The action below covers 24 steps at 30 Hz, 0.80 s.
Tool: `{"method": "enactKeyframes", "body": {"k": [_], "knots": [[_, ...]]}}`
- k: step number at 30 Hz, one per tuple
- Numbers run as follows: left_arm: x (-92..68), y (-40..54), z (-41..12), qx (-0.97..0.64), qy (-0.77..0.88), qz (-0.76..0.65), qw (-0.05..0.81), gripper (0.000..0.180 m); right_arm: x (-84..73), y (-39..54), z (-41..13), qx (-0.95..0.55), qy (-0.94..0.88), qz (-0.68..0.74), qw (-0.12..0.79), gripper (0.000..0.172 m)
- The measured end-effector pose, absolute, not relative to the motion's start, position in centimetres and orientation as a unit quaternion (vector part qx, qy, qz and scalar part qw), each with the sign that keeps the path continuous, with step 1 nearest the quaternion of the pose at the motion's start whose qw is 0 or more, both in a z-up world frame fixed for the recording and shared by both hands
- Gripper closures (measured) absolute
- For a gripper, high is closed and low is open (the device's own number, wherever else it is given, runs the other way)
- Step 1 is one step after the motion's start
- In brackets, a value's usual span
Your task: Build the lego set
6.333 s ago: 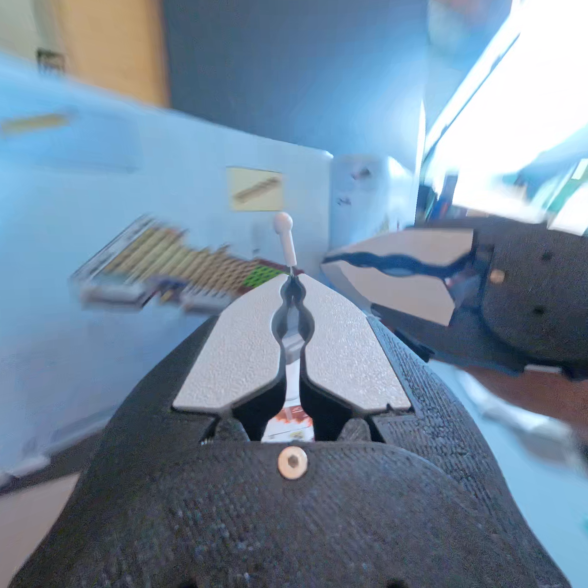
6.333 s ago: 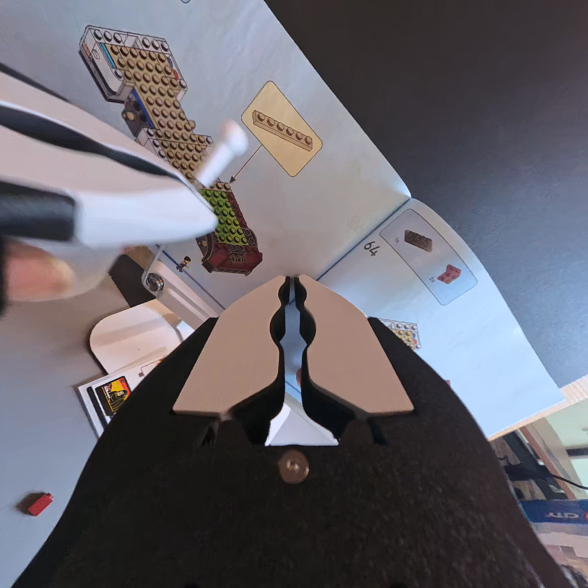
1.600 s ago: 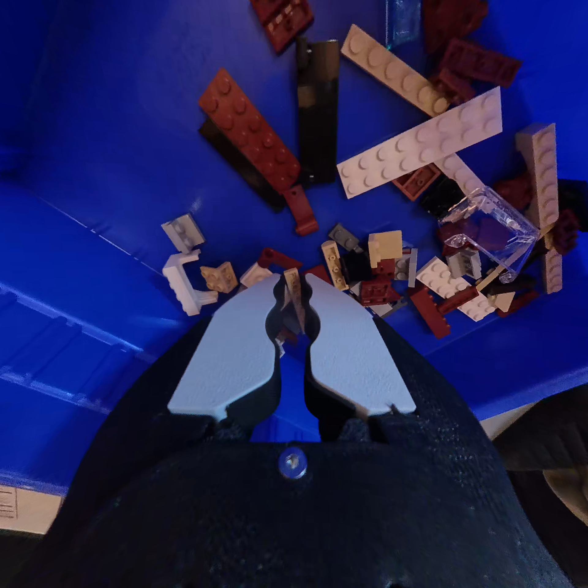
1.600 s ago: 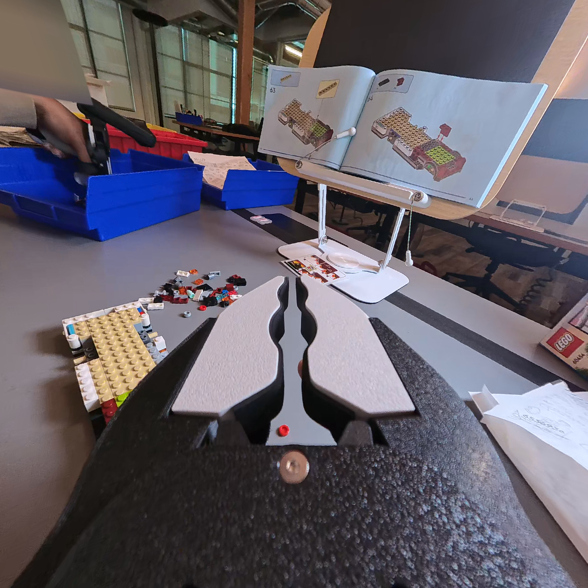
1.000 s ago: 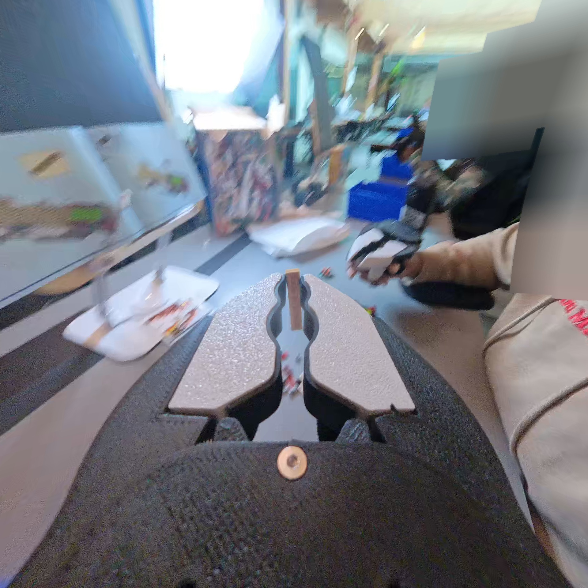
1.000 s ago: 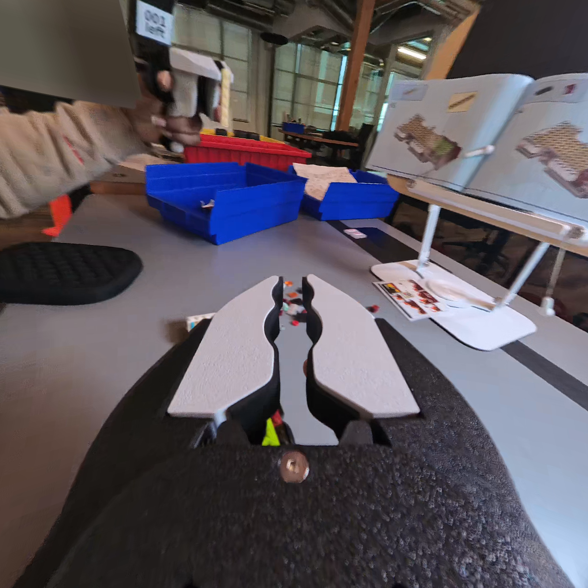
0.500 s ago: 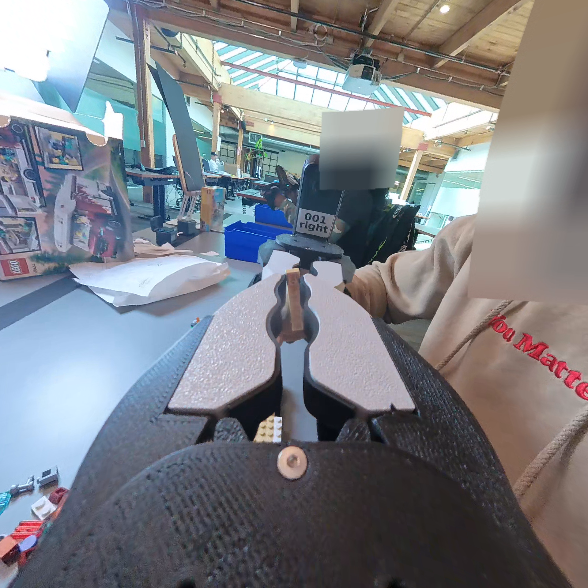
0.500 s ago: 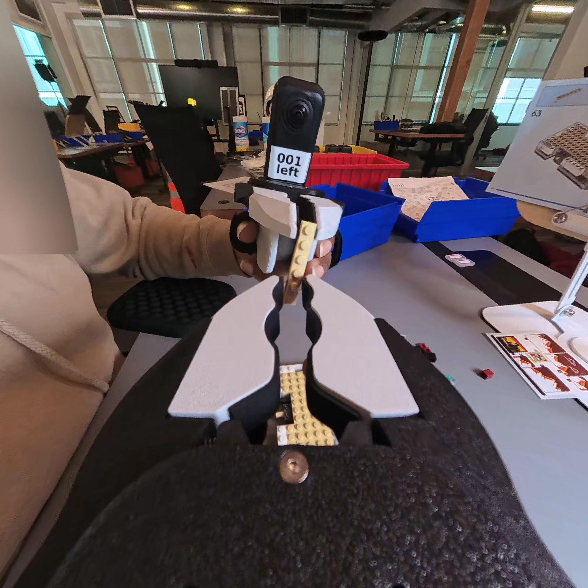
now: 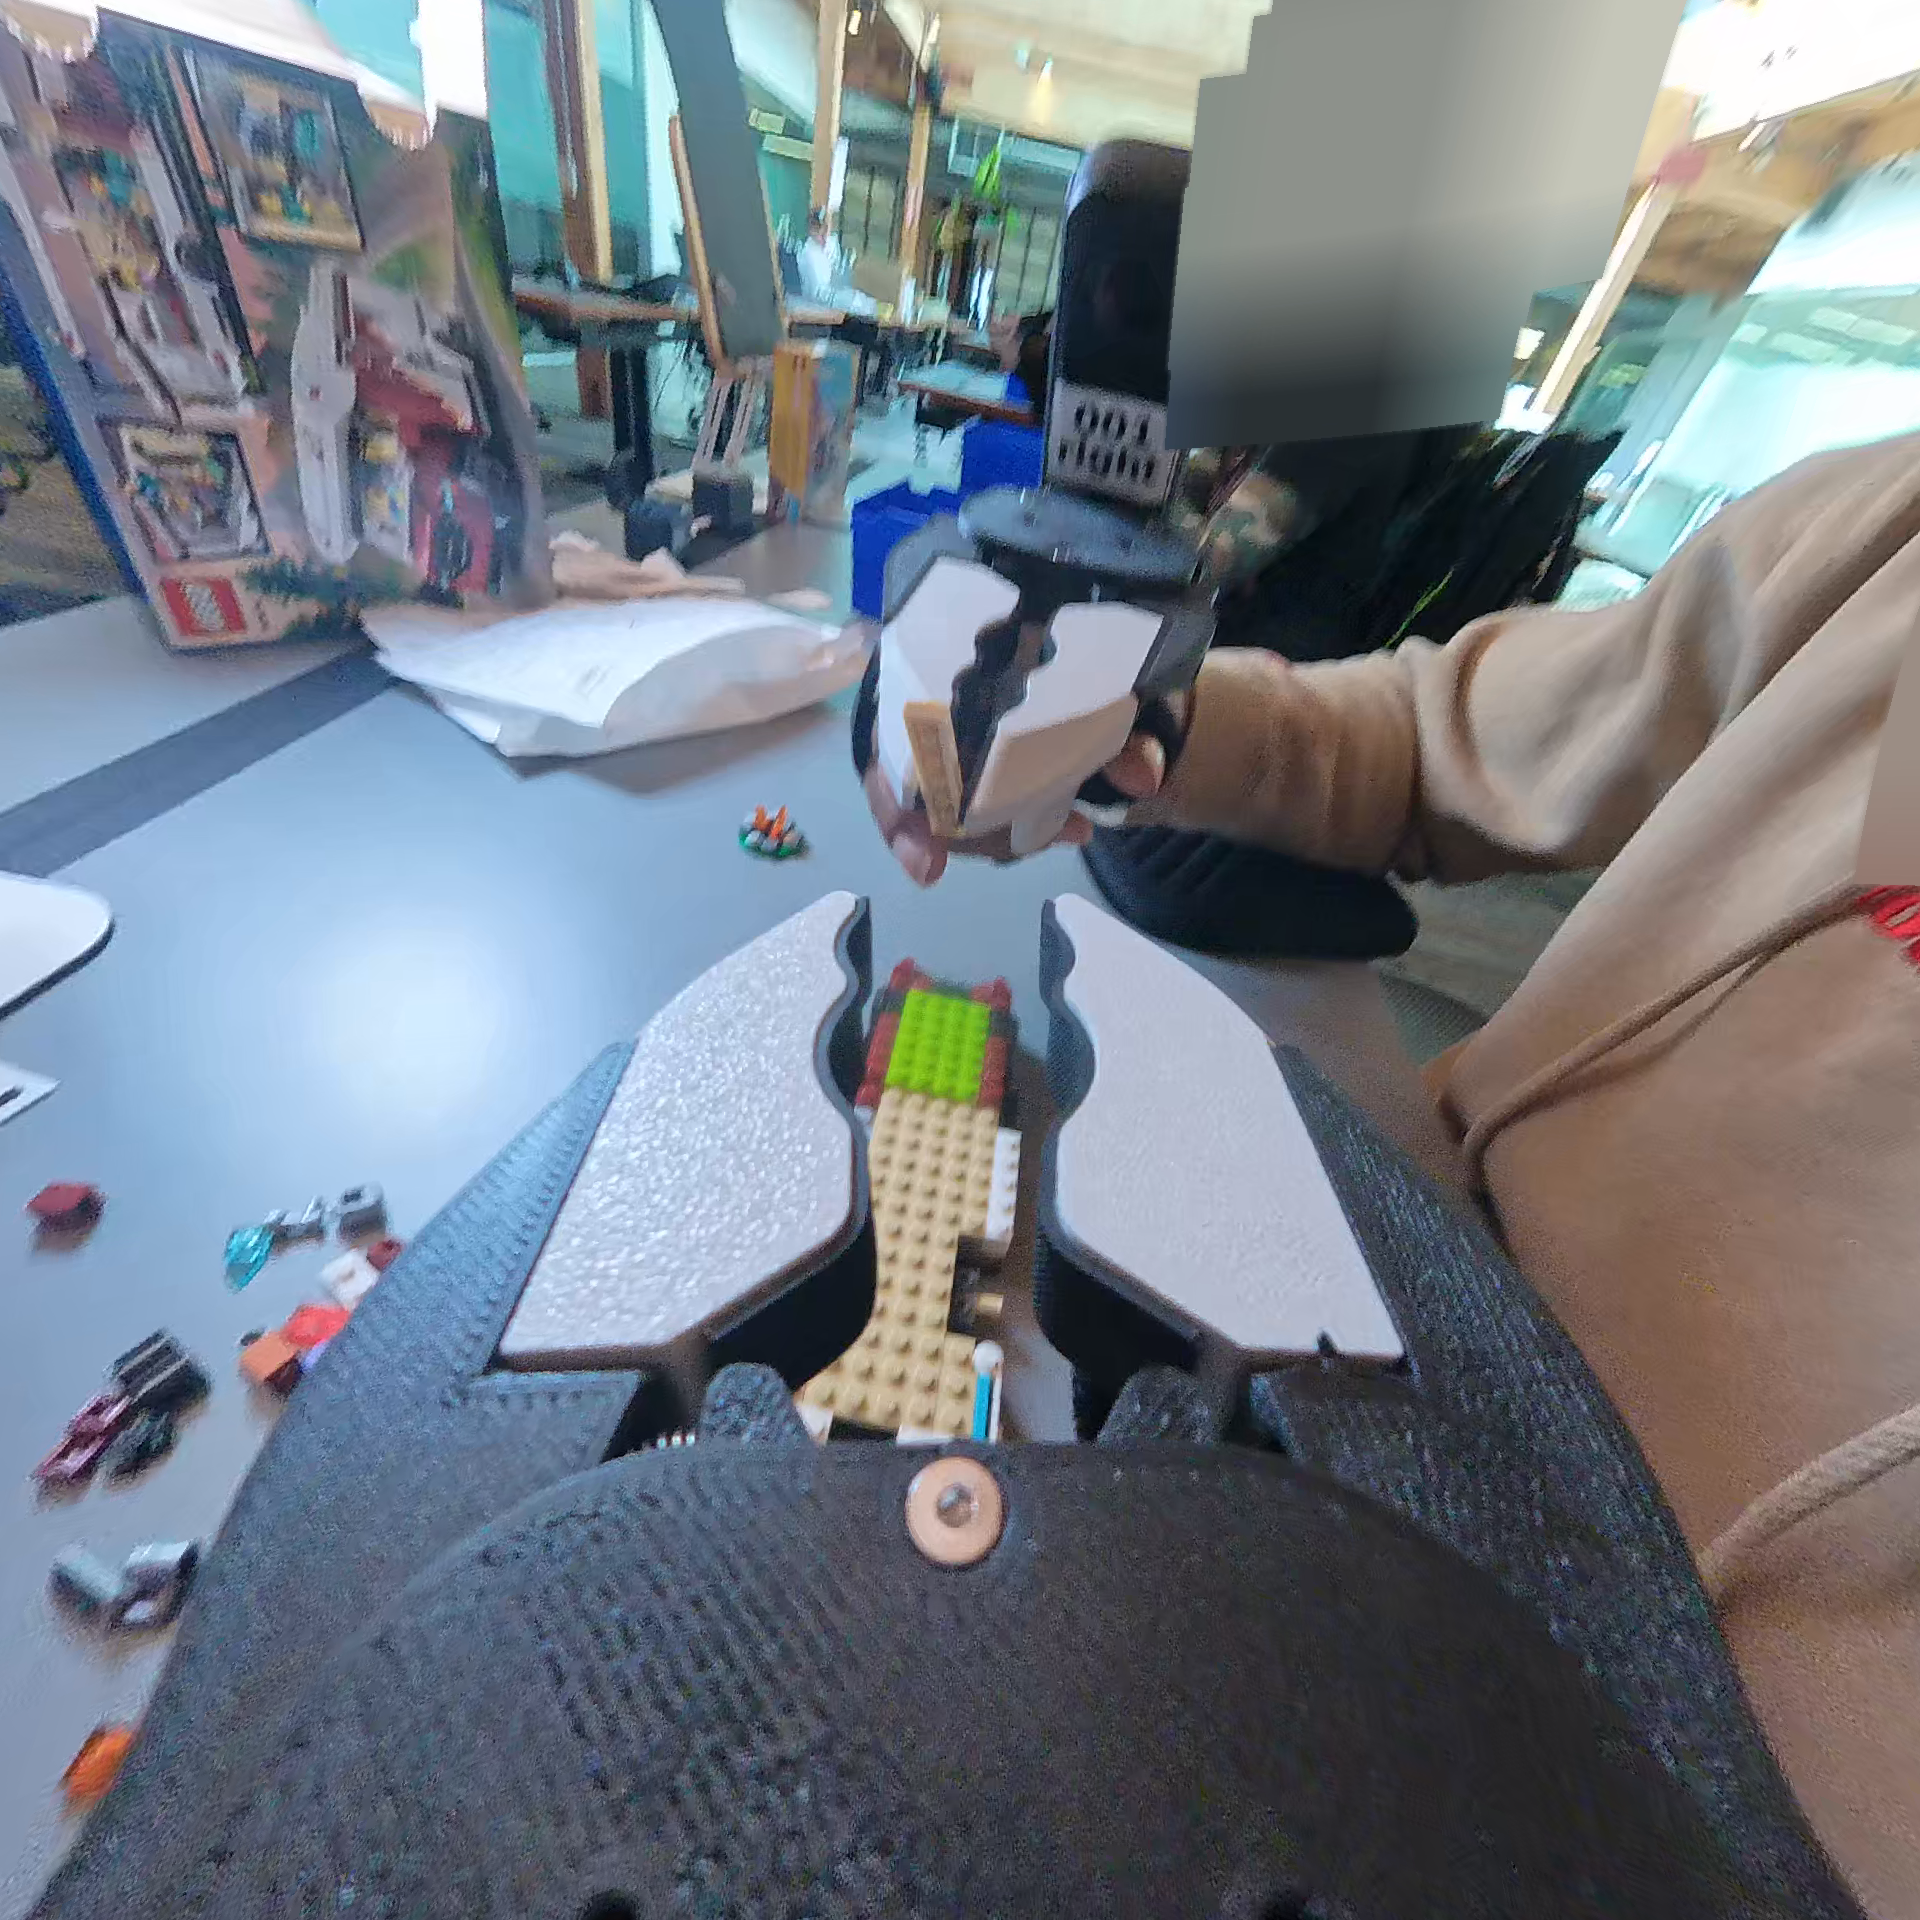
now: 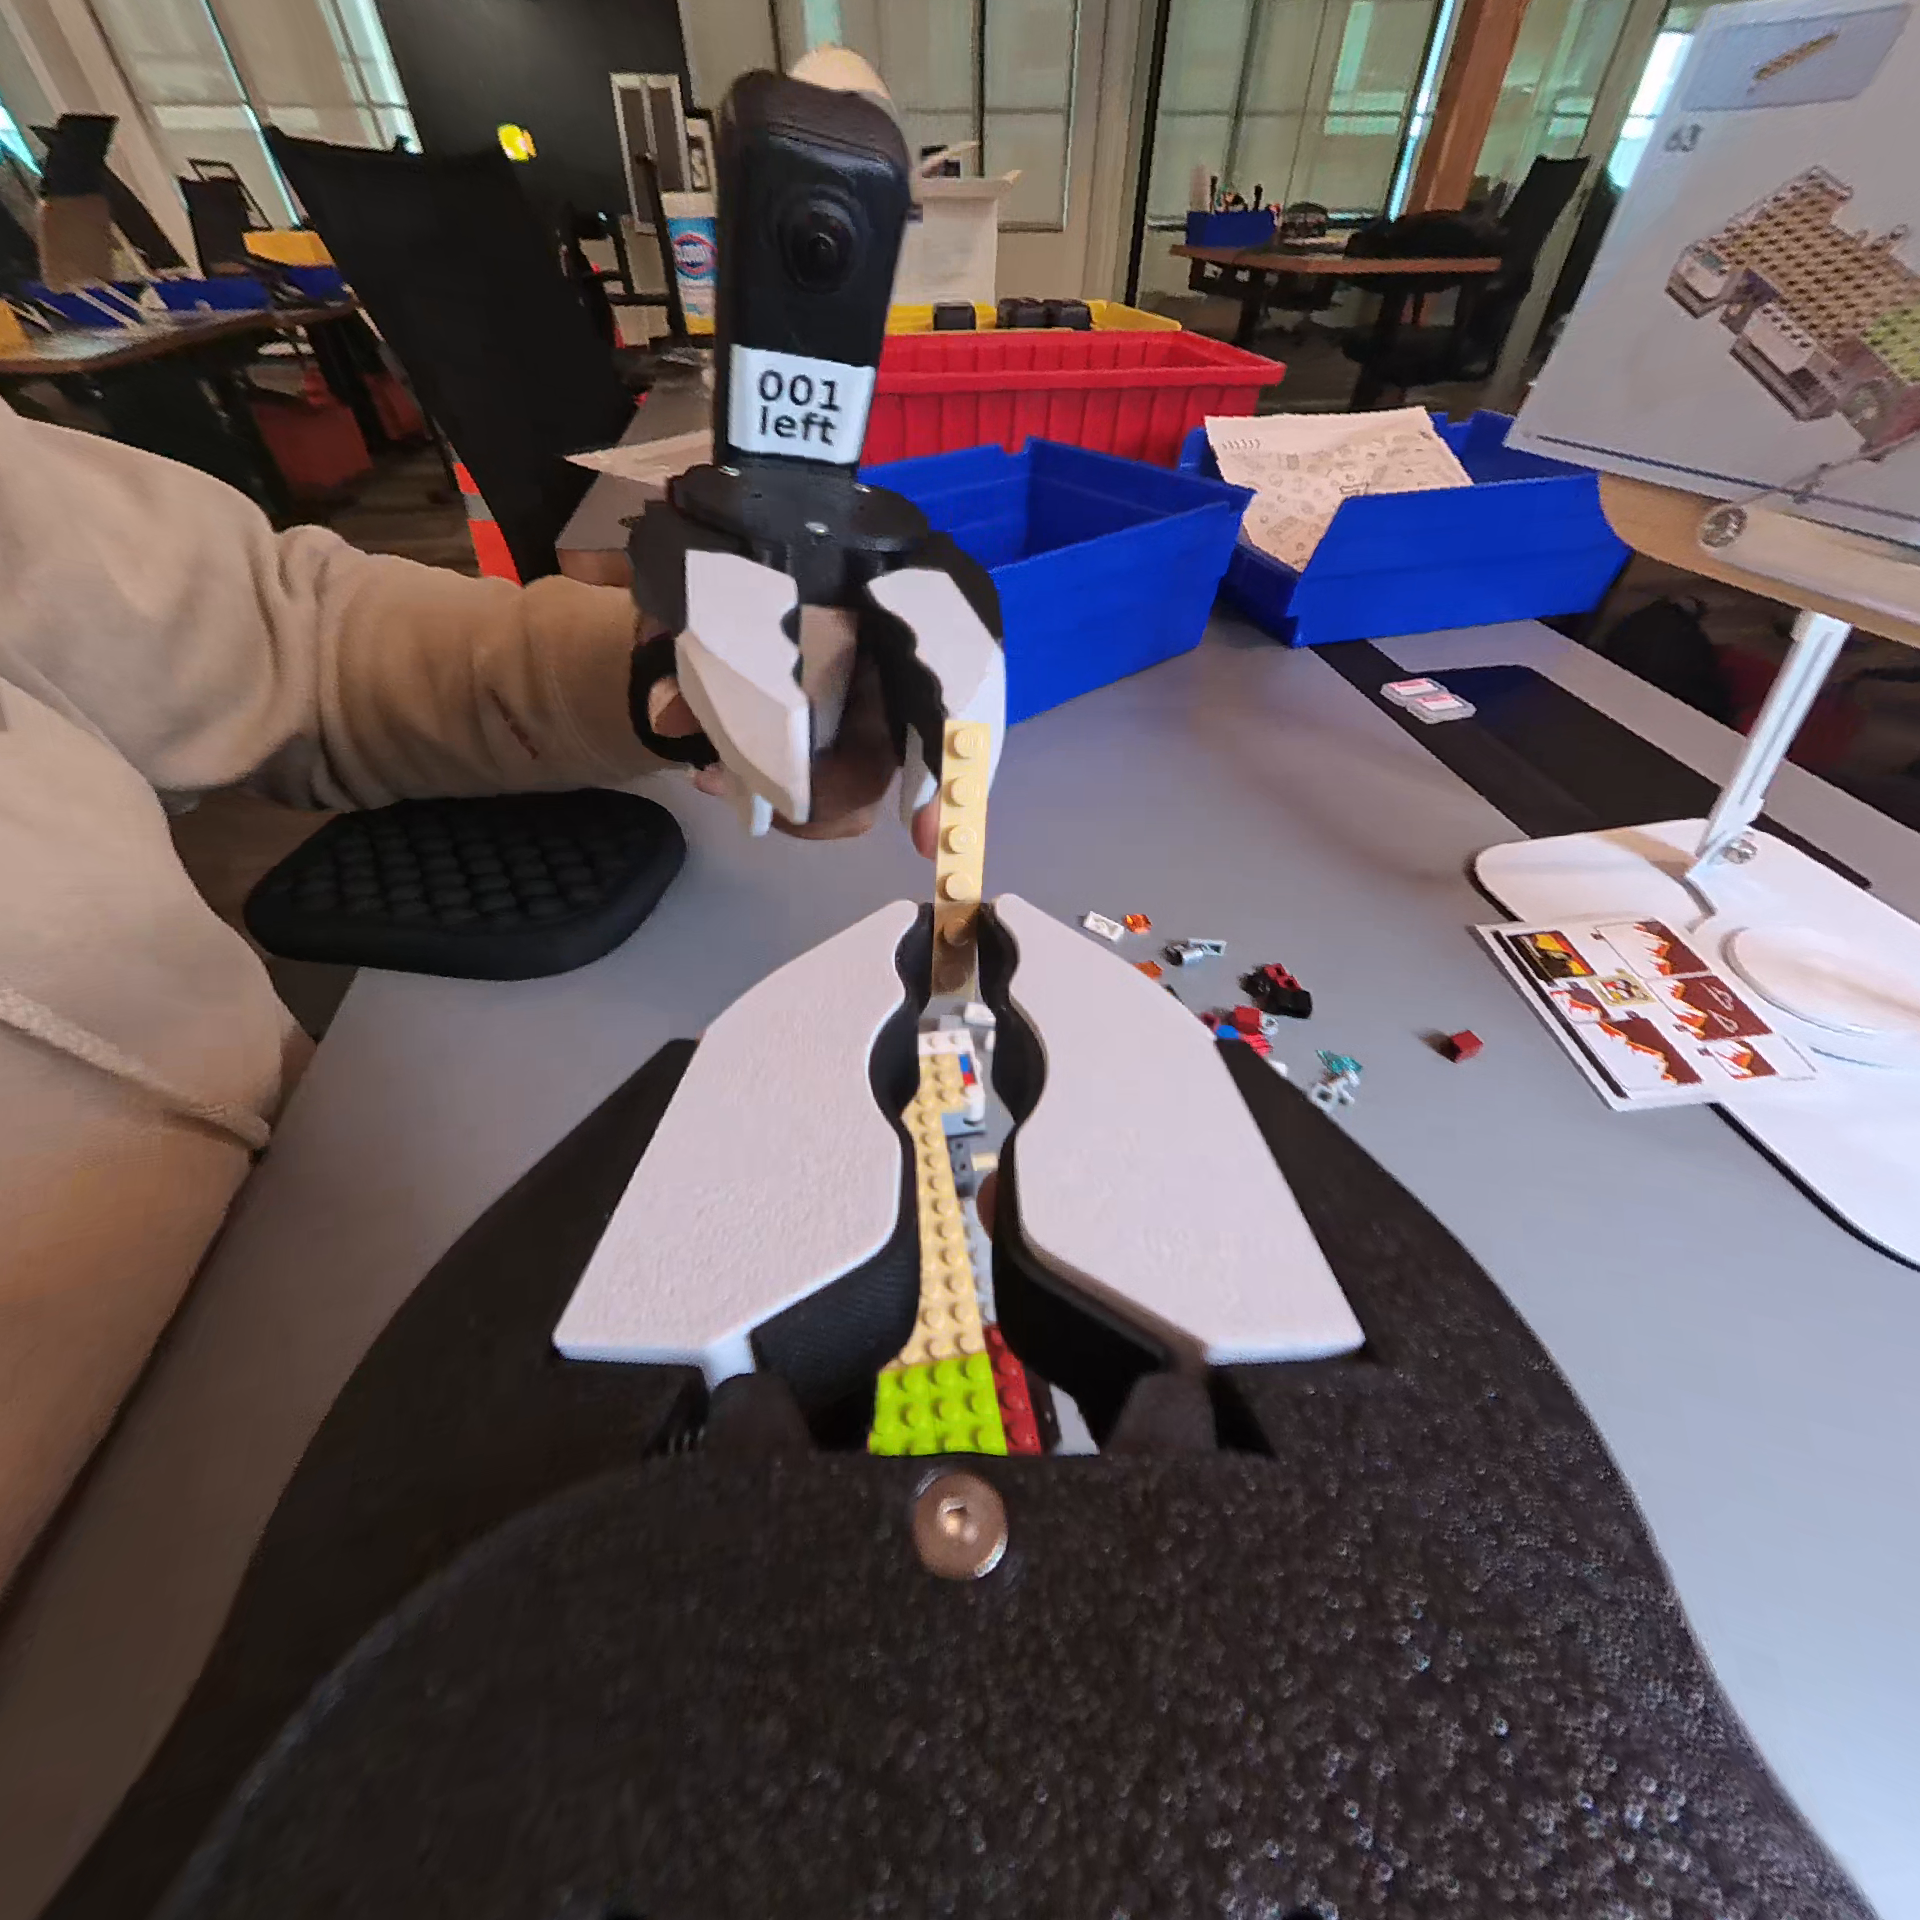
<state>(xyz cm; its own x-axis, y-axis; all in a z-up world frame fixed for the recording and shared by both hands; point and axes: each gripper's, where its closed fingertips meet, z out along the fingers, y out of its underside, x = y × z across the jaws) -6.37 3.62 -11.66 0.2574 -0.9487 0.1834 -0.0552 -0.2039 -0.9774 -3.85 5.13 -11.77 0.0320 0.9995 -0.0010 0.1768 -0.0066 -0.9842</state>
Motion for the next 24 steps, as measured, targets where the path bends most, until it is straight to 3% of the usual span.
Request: {"method": "enactKeyframes", "body": {"k": [7,16,24], "knots": [[-8.7,3.7,-17.7,-0.715,0.438,-0.334,0.430,0.140,-1.0,7.5,-13.9,-0.587,-0.540,0.391,0.459,0.163],[-10.3,2.3,-23.6,-0.770,0.471,-0.228,0.366,0.113,0.8,8.9,-15.9,-0.609,-0.536,0.371,0.452,0.163],[-9.9,2.6,-24.9,-0.767,0.492,-0.202,0.359,0.122,0.6,8.7,-16.7,-0.607,-0.542,0.370,0.447,0.163]]}}
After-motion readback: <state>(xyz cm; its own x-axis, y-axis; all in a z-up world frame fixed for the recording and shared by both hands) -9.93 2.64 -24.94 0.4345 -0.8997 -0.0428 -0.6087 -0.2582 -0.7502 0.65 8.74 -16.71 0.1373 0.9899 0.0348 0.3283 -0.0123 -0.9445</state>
